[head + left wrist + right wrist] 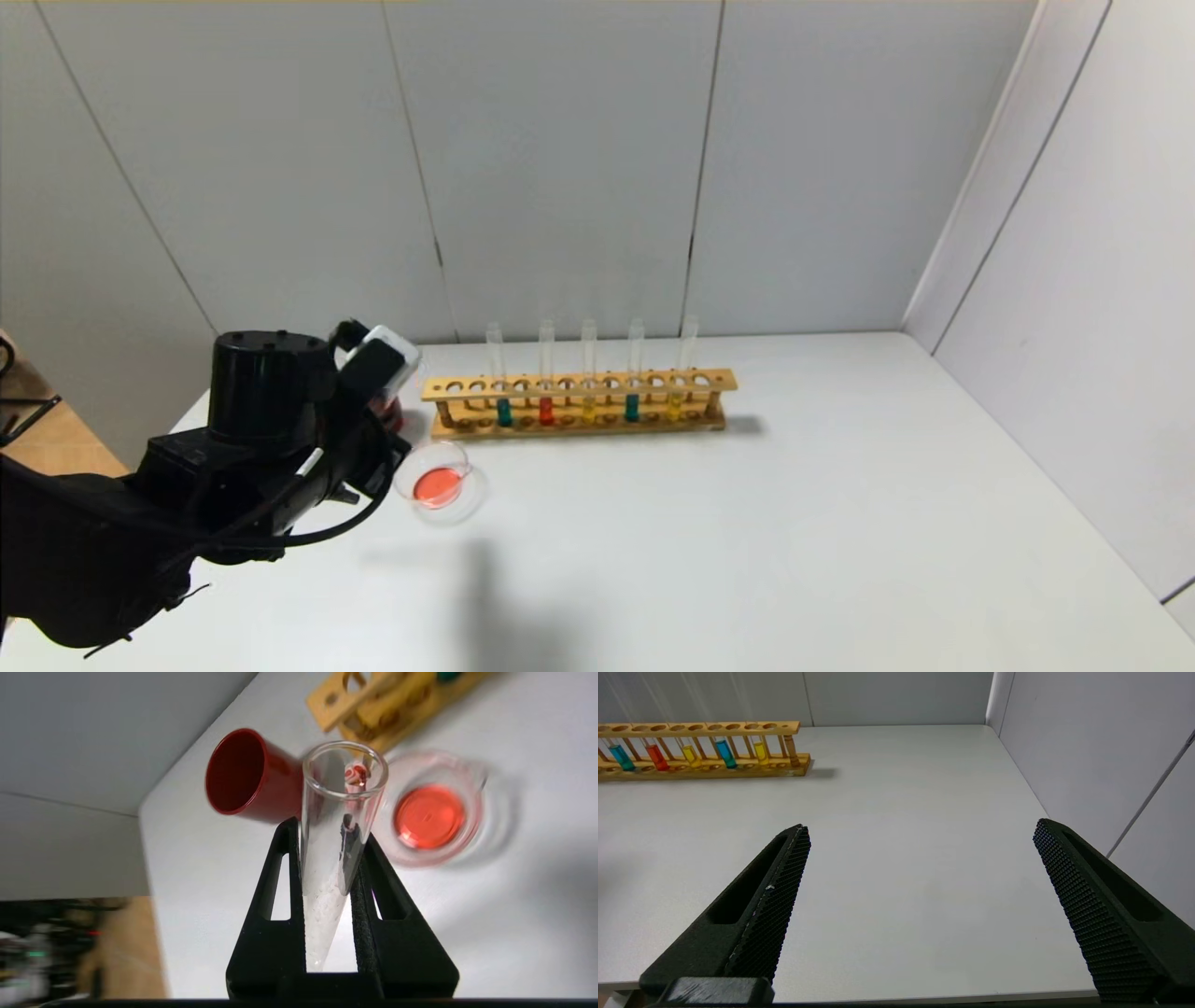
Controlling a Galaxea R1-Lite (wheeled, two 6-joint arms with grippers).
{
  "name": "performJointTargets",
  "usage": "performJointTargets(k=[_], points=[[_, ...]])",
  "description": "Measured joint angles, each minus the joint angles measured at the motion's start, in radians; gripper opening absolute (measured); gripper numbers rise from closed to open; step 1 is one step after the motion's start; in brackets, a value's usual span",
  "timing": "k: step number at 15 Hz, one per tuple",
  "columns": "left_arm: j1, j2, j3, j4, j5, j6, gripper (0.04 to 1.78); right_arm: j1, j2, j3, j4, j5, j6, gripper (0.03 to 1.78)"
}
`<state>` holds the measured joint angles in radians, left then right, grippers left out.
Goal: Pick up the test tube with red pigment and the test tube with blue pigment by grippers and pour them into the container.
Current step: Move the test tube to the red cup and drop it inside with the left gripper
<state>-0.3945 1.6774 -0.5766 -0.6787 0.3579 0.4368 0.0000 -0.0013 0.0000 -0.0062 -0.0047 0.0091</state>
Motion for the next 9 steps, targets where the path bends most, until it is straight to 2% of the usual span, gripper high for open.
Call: performJointTargets(k=[5,7,9], points=[[0.013,0.069,-0.096,-0.210,-0.029,-0.213,0.33,0.000,0.000,0.000,0.000,0.000,0.000,1.75],[0.039,0.088,-0.135,-0.213,-0.041,-0.255,0.33,0.000,0.000,0.000,0.000,0.000,0.000,1.75],[0.072,0.096,-0.176,-0.198,-0.099,-0.279,0.33,0.000,0.000,0.000,0.000,0.000,0.000,1.75]])
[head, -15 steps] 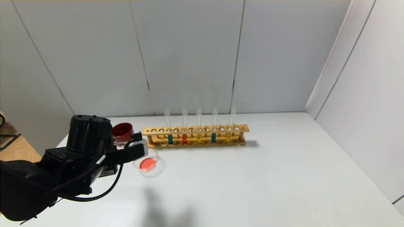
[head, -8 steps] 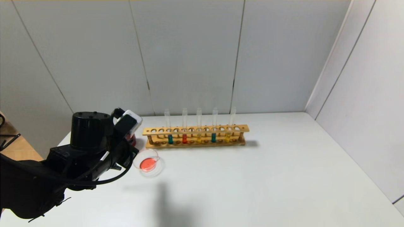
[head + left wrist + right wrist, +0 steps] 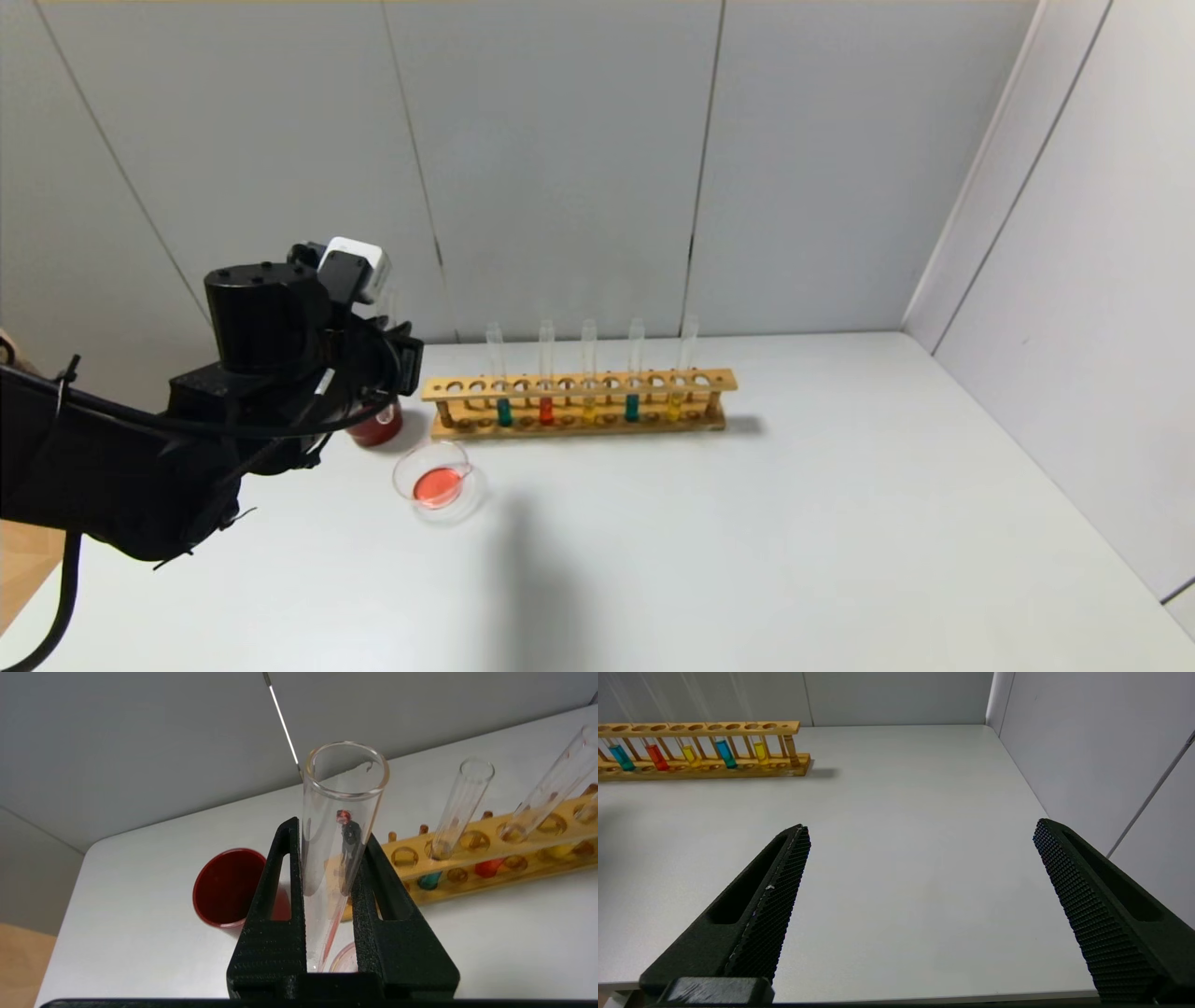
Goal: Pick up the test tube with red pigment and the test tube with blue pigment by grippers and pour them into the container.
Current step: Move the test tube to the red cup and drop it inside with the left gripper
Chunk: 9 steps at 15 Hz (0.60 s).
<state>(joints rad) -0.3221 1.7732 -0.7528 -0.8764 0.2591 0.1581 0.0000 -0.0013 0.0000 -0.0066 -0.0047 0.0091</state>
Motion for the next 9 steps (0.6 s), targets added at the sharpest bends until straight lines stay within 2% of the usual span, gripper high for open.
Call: performJointTargets(k=[9], points=[[0.162,0.011,-0.252,0.240,-0.091,-0.064,0.33,0.000,0.000,0.000,0.000,0.000,0.000,1.75]])
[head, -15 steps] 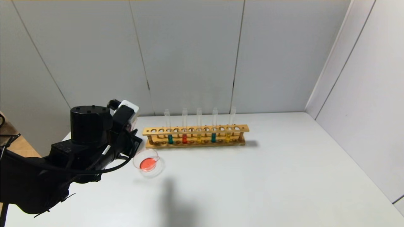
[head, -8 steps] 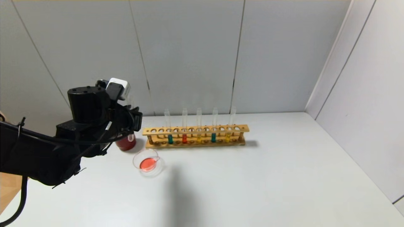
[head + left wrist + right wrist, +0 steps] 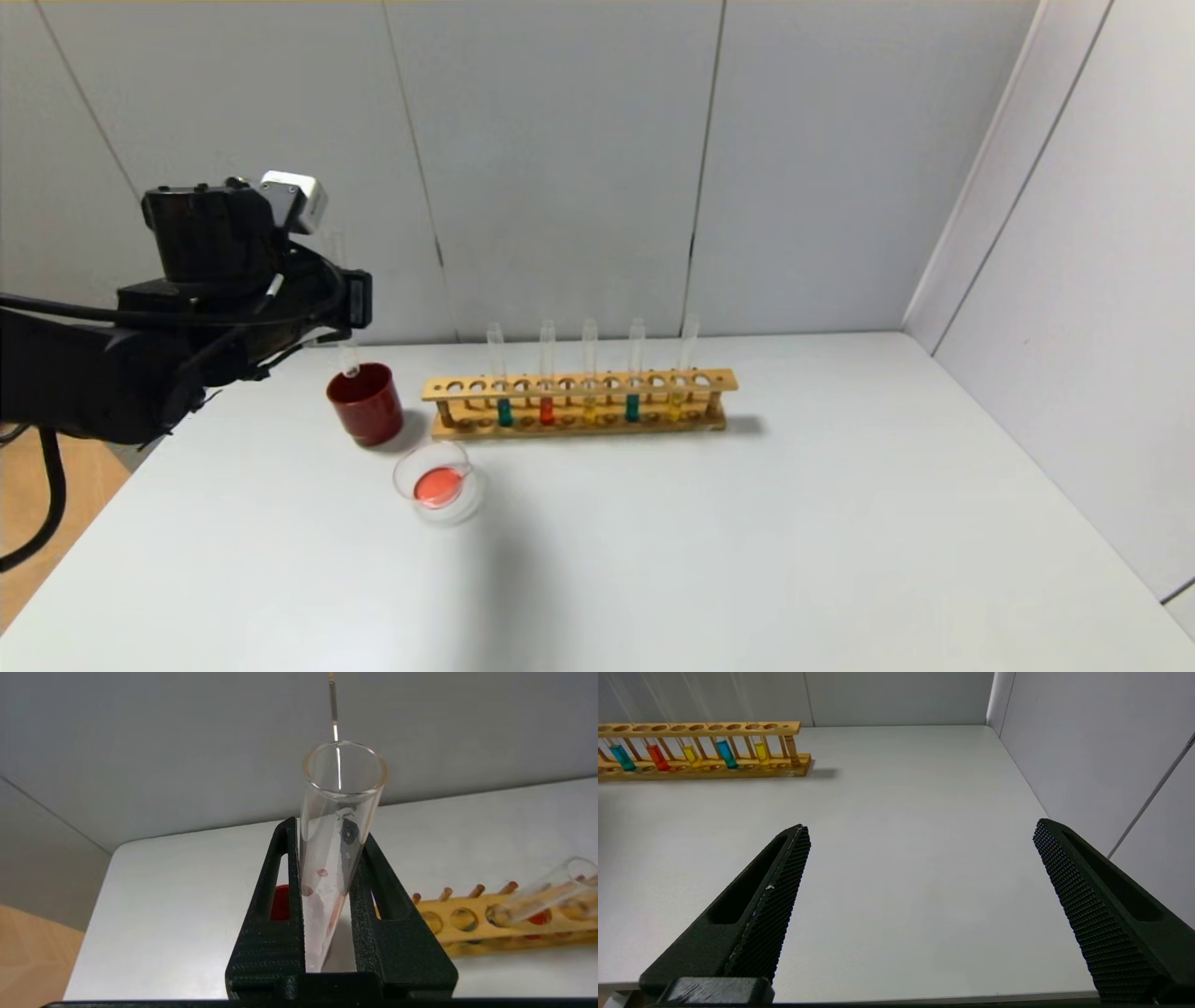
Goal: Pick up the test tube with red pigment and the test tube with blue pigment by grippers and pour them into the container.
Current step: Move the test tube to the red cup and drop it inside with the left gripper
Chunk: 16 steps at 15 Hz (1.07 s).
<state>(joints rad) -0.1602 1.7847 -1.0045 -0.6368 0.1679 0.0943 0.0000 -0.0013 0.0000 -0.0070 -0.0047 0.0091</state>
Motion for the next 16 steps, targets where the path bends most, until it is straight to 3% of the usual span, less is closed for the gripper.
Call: performJointTargets(k=[4,16], points=[[0.041,0.051,-0.028,-0.005,-0.045,-0.007,0.33,0.000,0.000,0.000,0.001,0.000,0.000,1.75],[0.067,0.205,-0.060,-0.075,-0.057,-0.007,0.33,0.000,0.000,0.000,0.001,0.000,0.000,1.75]])
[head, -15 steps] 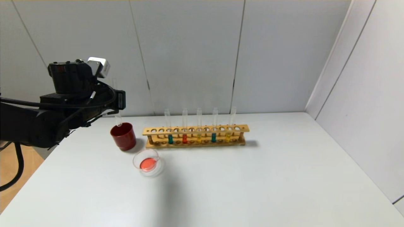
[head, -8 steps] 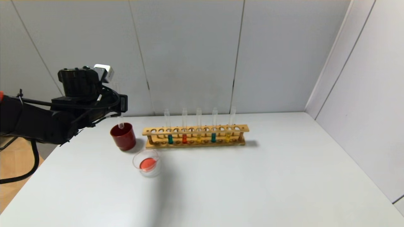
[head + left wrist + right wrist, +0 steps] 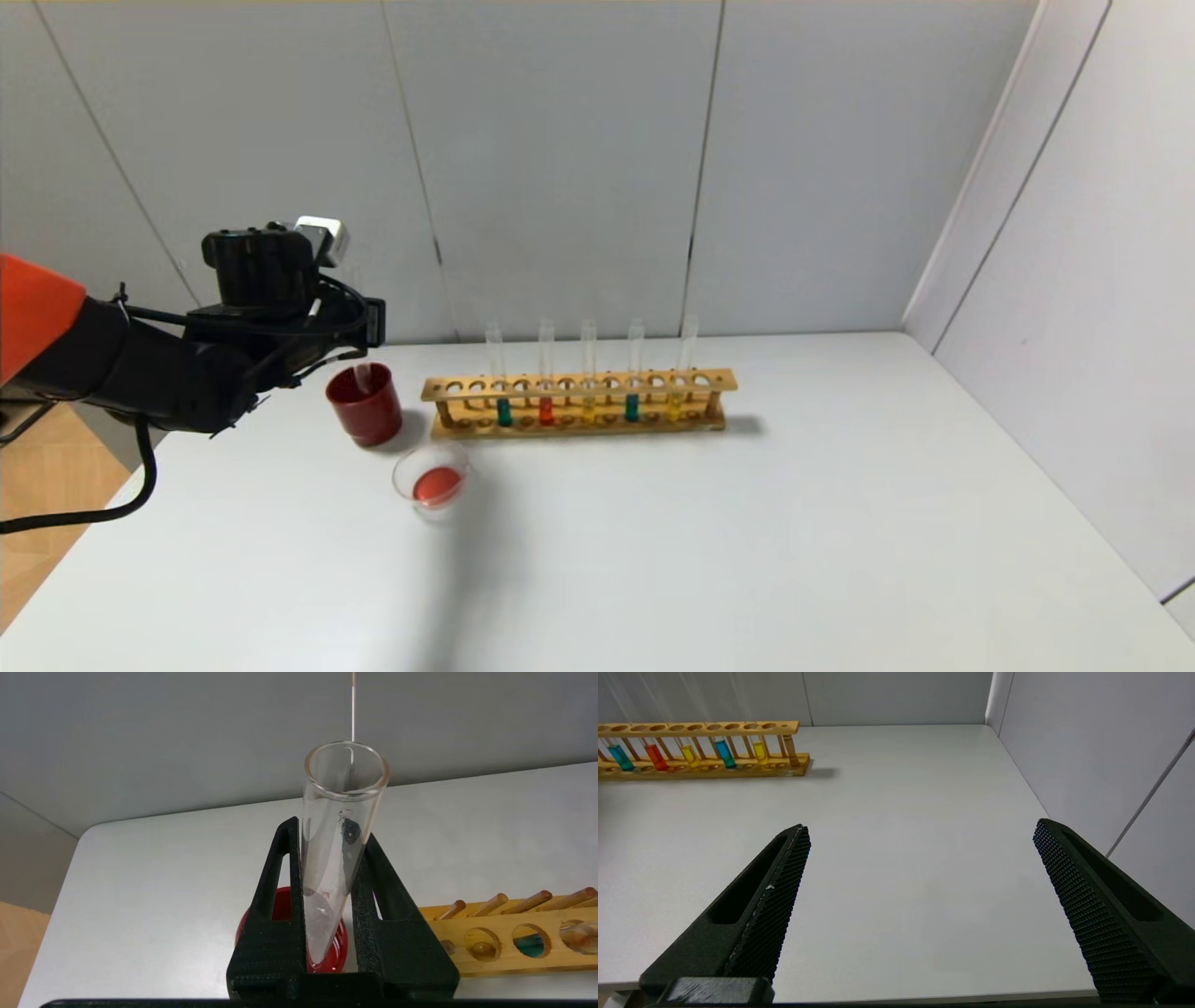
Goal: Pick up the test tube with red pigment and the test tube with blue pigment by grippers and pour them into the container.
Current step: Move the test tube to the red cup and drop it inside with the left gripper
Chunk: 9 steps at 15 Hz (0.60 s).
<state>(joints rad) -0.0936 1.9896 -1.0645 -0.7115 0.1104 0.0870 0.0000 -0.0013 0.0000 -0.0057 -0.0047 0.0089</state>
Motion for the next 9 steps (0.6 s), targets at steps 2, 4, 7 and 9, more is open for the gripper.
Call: performJointTargets(k=[2,4,7,9], points=[[0.004,0.028,0.000,-0.021,0.000,0.000,0.33,0.000,0.000,0.000,0.000,0.000,0.000,1.75],[0.002,0.051,0.000,-0.032,-0.001,0.000,0.33,0.000,0.000,0.000,0.000,0.000,0.000,1.75],[0.004,0.074,0.000,-0.034,-0.001,-0.002,0.33,0.000,0.000,0.000,0.000,0.000,0.000,1.75],[0.002,0.081,0.003,-0.034,-0.002,-0.002,0.33,0.000,0.000,0.000,0.000,0.000,0.000,1.75]])
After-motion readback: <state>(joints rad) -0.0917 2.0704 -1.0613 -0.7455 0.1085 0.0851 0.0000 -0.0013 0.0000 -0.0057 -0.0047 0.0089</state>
